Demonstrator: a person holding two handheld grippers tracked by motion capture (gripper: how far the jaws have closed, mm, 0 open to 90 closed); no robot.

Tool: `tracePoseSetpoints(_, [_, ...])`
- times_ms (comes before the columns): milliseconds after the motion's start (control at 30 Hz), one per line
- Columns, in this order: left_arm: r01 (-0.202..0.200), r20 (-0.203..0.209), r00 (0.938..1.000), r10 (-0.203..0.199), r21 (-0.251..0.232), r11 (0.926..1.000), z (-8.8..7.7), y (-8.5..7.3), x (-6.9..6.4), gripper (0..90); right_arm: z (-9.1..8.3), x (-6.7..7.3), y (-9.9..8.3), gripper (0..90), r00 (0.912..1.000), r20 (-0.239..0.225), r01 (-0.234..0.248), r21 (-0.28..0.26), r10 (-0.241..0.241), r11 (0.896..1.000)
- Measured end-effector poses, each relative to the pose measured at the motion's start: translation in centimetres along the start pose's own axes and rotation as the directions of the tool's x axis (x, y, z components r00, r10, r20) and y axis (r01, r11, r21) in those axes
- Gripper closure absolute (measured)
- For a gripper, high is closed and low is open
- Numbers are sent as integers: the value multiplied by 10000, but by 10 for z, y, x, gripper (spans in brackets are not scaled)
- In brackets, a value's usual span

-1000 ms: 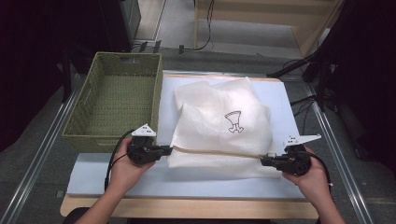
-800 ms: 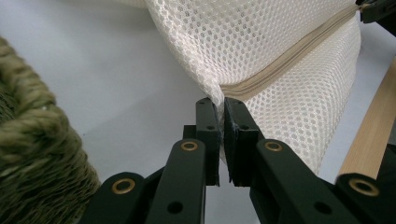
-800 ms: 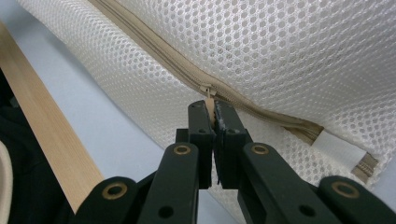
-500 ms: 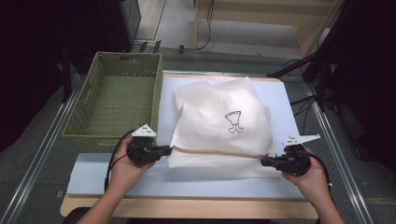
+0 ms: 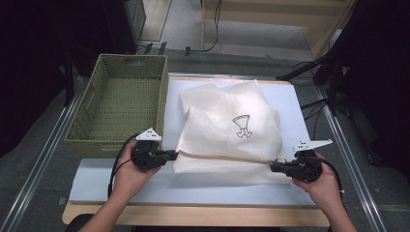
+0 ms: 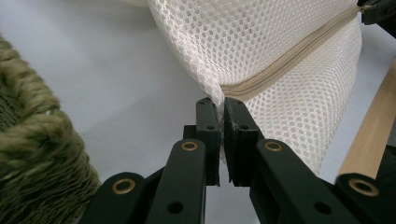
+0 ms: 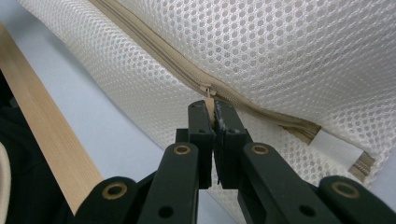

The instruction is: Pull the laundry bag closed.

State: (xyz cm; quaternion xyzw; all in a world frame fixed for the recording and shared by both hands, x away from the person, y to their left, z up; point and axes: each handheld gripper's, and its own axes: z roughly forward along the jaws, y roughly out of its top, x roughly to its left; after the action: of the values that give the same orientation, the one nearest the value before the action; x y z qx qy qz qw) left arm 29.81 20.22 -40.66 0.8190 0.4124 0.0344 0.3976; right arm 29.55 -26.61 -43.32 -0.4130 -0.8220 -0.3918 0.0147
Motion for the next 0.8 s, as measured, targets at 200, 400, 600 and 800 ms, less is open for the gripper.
tracePoseSetpoints(200, [20, 60, 10000, -21, 39, 10000, 0, 1, 3, 863, -4, -3, -4, 882, 9999, 140, 20, 0, -20, 10000])
tracePoseSetpoints(400, [-9, 36, 10000, 8, 95, 10000, -1, 2, 4, 863, -12, -10, -9, 882, 9996, 285, -55, -13, 55, 10000])
tracePoseSetpoints(600, [27, -1, 10000, -27, 157, 9999, 1, 2, 4, 863, -15, -14, -13, 881, 9988, 276, -408, -89, 410, 9991])
tracePoseSetpoints(800, [-18, 27, 10000, 18, 104, 9999, 2, 3, 2, 862, -16, -17, -13, 881, 9985, 270, -472, -72, 474, 9989])
